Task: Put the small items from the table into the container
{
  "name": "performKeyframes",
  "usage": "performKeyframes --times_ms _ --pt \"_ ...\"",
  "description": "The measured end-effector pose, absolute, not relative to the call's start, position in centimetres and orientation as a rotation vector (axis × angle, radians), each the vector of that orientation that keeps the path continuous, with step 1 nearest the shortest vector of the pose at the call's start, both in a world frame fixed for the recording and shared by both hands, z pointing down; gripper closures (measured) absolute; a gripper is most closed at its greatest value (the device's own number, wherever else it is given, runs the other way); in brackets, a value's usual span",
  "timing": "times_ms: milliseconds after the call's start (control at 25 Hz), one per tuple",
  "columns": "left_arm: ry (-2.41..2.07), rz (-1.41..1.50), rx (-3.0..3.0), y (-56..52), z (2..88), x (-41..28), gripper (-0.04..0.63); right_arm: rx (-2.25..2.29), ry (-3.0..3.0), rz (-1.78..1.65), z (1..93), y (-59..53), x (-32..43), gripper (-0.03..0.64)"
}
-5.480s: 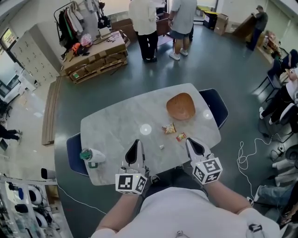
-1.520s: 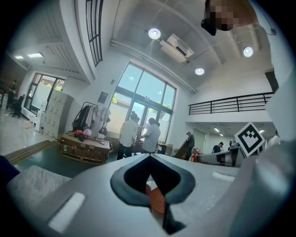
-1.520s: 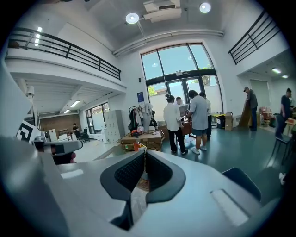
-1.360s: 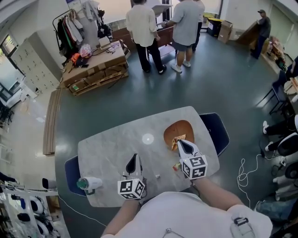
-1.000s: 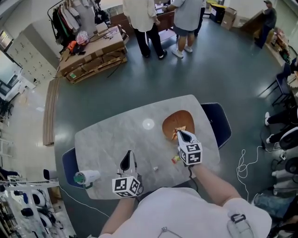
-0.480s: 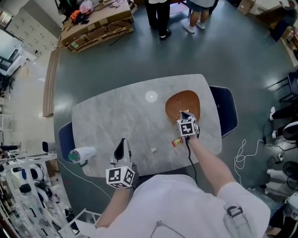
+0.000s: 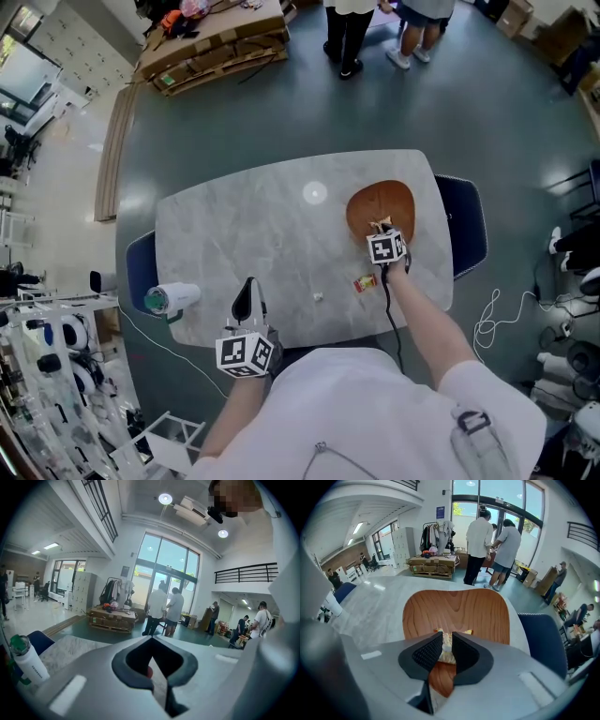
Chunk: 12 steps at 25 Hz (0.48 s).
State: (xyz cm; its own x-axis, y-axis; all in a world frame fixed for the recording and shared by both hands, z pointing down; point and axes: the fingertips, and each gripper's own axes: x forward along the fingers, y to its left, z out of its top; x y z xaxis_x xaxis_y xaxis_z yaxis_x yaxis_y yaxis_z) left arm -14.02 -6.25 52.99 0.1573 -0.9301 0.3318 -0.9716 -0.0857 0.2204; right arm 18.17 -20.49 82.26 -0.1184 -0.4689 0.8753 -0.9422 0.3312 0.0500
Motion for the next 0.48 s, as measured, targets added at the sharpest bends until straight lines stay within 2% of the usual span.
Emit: performKeyframes --times_ms 120,400,480 --pt "-1.818 0.127 2.07 -5.8 52.7 -14.7 0.592 1.286 -1.743 0.682 81.6 -19.7 18.2 0.512" --pt "-1.778 0.07 2.139 -5.3 51.6 -14.8 0.593 1.424 -1.896 0.651 74.0 -17.9 16.0 0.542" --pt "-1.761 0.056 2.167 -5.3 51.2 -14.6 0.592 1.464 -1.981 0.637 70.5 -17.2 14.5 0.571"
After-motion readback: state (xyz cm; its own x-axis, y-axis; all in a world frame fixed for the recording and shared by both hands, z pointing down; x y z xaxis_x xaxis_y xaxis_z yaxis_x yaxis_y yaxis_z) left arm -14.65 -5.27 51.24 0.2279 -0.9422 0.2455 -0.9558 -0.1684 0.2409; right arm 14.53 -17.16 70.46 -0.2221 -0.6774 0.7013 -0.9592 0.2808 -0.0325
